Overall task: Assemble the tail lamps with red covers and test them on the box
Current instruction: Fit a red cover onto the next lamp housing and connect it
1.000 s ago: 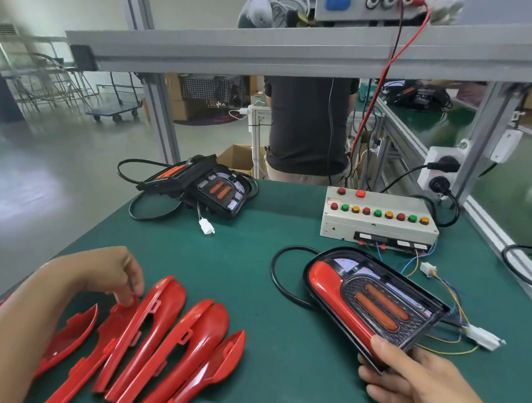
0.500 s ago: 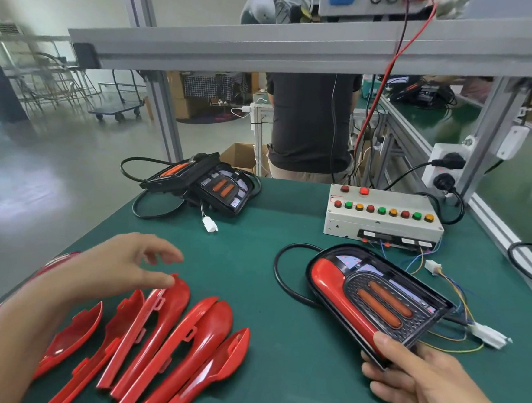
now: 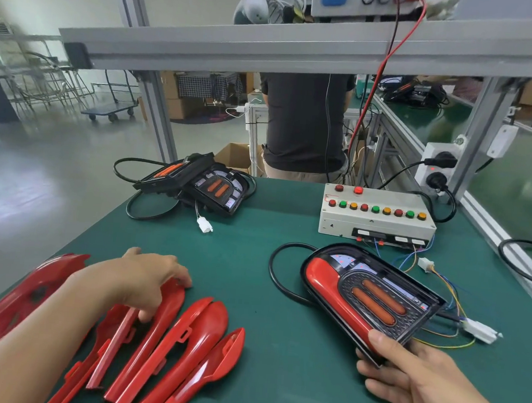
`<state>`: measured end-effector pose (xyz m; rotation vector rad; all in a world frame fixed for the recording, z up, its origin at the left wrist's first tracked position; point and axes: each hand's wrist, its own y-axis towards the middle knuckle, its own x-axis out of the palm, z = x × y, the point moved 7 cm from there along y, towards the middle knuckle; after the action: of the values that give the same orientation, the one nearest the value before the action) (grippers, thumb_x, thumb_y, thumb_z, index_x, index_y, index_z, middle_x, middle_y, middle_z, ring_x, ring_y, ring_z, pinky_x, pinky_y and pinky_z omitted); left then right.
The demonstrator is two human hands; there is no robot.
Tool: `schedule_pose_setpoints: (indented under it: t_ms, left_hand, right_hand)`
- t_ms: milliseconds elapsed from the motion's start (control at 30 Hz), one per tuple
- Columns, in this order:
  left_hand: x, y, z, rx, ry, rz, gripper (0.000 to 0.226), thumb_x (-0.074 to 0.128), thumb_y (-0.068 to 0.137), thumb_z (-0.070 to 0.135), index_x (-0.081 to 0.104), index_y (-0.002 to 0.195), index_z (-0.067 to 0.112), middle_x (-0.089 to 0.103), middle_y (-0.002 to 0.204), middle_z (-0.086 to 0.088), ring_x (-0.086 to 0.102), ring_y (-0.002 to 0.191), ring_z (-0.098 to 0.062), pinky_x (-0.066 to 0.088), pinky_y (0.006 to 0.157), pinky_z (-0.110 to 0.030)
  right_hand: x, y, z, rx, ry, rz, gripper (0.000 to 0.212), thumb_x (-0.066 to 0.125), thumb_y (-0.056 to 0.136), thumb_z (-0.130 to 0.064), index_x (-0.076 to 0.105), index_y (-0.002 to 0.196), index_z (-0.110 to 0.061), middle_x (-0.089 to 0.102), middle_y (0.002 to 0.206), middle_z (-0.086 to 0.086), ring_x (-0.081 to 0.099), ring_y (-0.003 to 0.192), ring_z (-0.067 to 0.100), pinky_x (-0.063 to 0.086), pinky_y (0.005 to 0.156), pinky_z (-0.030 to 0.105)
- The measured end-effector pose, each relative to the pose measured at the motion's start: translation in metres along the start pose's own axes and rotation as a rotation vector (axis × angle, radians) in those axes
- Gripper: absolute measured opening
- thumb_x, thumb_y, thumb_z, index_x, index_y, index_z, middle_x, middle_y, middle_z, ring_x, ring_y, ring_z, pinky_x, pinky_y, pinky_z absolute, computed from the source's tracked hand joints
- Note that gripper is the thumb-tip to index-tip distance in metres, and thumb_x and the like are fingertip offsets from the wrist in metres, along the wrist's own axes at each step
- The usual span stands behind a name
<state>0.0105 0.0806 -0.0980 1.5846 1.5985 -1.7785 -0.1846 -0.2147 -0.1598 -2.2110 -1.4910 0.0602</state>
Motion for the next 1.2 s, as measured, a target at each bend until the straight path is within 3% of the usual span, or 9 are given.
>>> schedule_pose_setpoints:
  t_ms: [133,300,400,533,667,800,900,1067,1200]
  left_hand:
    - [-0.007,0.01,0.001,0.026,0.081,0.1,0.071,0.067,0.067,0.013,0.046,0.126,0.047,0.046,0.117,0.015,0.041,0.12,-0.007,0.007,0.114,-0.049]
    - [-0.031,0.012,-0.006,0.106,-0.02,0.233,0.056,0.069,0.068,0.025,0.05,0.118,0.044,0.049,0.114,0.025,0.044,0.116,0.001,0.004,0.115,-0.046]
    - [-0.059,0.011,-0.006,0.189,-0.086,0.337,0.036,0.072,0.072,0.034,0.057,0.104,0.043,0.055,0.105,0.03,0.052,0.105,0.003,0.021,0.109,-0.032]
    - [-0.056,0.017,-0.007,0.181,-0.185,0.2,0.061,0.076,0.068,0.025,0.051,0.12,0.045,0.051,0.116,0.028,0.049,0.081,0.013,0.036,0.075,-0.013]
    - [-0.031,0.023,-0.023,0.09,-0.26,0.092,0.063,0.079,0.069,0.027,0.051,0.124,0.039,0.05,0.12,0.02,0.05,0.109,-0.003,0.042,0.094,-0.023]
    - [-0.015,0.032,-0.025,0.055,-0.295,0.153,0.037,0.074,0.076,0.025,0.064,0.111,0.025,0.066,0.095,0.01,0.061,0.085,-0.007,0.048,0.076,-0.02]
    - [-0.017,0.039,-0.024,0.016,-0.274,0.271,0.015,0.067,0.08,0.02,0.068,0.095,0.024,0.068,0.086,0.009,0.061,0.08,-0.009,0.048,0.078,-0.024]
    - [-0.057,0.023,-0.032,0.213,-0.985,0.567,0.022,0.061,0.084,-0.007,0.071,0.077,0.012,0.071,0.069,0.002,0.064,0.064,-0.005,0.049,0.068,-0.015]
    - [-0.108,0.0,-0.027,0.412,-1.259,0.866,0.026,0.053,0.086,-0.012,0.068,0.082,0.009,0.066,0.06,0.008,0.055,0.054,0.002,0.042,0.055,-0.007]
  right_hand:
    - [0.0,-0.002,0.0,0.009,0.004,0.012,0.027,0.072,0.076,-0.014,0.067,0.1,-0.002,0.075,0.08,0.015,0.072,0.061,0.025,0.056,0.046,0.026]
    - [0.0,-0.004,-0.004,0.02,-0.018,0.016,0.023,0.071,0.08,-0.015,0.068,0.099,-0.002,0.074,0.08,0.016,0.072,0.062,0.026,0.056,0.047,0.027]
    - [0.002,-0.005,-0.006,0.036,-0.04,-0.008,0.024,0.07,0.082,-0.018,0.068,0.101,-0.003,0.074,0.083,0.016,0.072,0.066,0.028,0.057,0.049,0.028]
    - [0.001,-0.006,-0.006,0.05,-0.039,-0.02,0.023,0.068,0.082,-0.017,0.068,0.102,-0.005,0.074,0.083,0.015,0.072,0.063,0.026,0.057,0.049,0.029]
    - [0.001,-0.007,-0.004,0.079,-0.033,-0.015,0.022,0.068,0.083,-0.016,0.069,0.103,-0.009,0.075,0.085,0.013,0.072,0.064,0.026,0.057,0.049,0.029]
    - [0.001,-0.007,-0.006,0.078,-0.078,0.001,0.019,0.068,0.083,-0.015,0.07,0.102,-0.008,0.075,0.084,0.013,0.072,0.065,0.027,0.057,0.049,0.029]
    - [0.001,-0.01,-0.01,0.089,-0.127,0.01,0.016,0.068,0.084,-0.015,0.071,0.098,-0.007,0.074,0.08,0.013,0.072,0.064,0.028,0.057,0.048,0.029]
    - [-0.01,-0.029,-0.023,0.137,-0.373,0.066,0.036,0.067,0.081,-0.039,0.072,0.089,-0.004,0.075,0.074,0.012,0.069,0.056,0.026,0.052,0.048,0.027]
    - [-0.025,-0.037,-0.053,-0.011,-1.051,0.15,0.048,0.05,0.082,-0.065,0.065,0.072,-0.02,0.07,0.062,-0.014,0.059,0.05,0.0,0.045,0.056,0.017]
